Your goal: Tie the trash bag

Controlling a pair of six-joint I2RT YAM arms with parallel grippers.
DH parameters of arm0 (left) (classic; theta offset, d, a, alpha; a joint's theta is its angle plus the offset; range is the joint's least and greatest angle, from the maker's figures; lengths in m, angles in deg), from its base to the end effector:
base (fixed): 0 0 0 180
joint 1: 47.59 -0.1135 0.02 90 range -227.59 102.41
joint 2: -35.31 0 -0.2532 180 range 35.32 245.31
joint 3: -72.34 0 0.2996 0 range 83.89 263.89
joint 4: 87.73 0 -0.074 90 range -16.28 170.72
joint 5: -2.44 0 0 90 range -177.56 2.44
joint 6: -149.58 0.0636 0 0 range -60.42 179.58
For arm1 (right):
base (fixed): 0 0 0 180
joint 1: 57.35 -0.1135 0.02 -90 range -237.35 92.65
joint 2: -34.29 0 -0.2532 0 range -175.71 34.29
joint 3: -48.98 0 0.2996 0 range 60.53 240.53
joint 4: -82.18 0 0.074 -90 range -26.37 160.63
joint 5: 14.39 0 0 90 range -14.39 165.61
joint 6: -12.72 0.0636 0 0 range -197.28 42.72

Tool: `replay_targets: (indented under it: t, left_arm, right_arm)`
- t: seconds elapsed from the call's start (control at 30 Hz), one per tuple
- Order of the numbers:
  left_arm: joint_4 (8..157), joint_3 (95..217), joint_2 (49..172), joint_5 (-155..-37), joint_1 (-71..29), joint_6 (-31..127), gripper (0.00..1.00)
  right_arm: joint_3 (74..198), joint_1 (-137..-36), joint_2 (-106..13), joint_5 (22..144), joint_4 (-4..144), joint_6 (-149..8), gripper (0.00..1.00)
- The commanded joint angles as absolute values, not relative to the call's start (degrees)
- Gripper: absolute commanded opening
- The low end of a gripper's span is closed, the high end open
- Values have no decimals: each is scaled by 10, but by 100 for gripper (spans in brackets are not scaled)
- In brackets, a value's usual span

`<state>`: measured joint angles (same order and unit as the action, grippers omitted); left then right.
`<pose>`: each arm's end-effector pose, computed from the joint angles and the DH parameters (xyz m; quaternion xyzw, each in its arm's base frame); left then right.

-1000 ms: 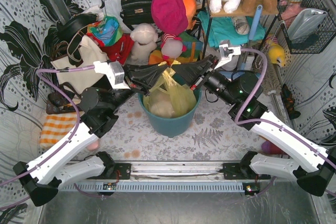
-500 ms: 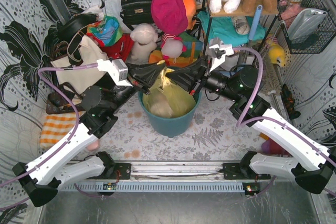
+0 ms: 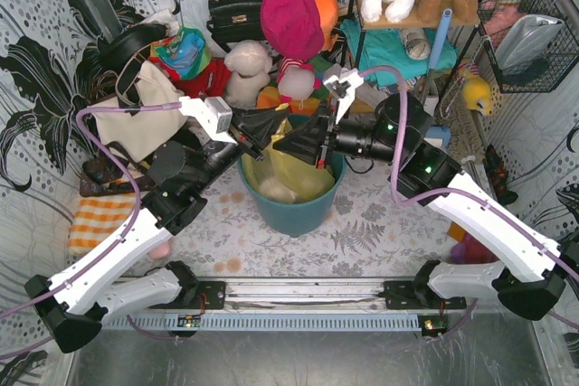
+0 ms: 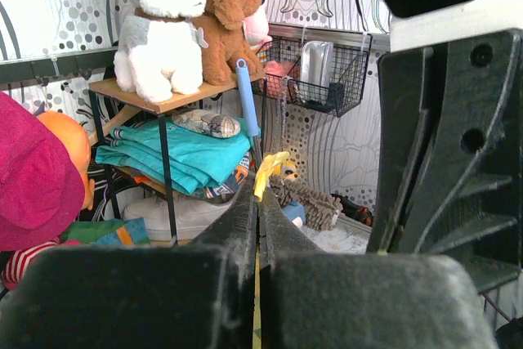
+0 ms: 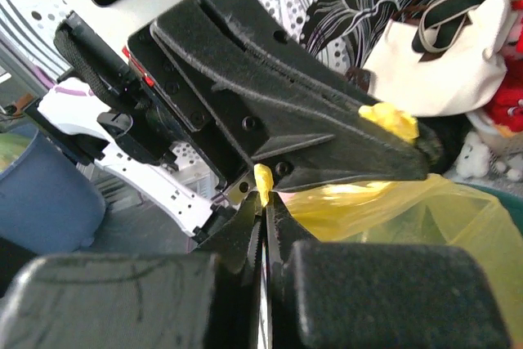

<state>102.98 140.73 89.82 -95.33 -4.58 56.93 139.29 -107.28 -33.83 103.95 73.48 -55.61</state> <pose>0.2051 -0.2030 0.4485 0.2395 0.4863 -0.3595 0.7596 0.1890 0.2715 0.4919 -0.3330 0.5352 0.5683 0.5289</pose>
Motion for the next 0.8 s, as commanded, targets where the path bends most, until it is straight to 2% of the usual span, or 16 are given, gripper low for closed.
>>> replay_targets:
  t: [0.0,0.33,0.77]
  left_arm:
    - [1039,1432,903,-946,-49,576,0]
    - [1039,1435,908,-949,-49,572,0]
    - [1043,1436,910,-957,-49,564,0]
  right_arm:
    - [1435,-1090,-351,1043,664,-571,0]
    - [1481,-1136,-383,961,577,-544,0]
    - [1424,-1237,-386,608,620,-456,0]
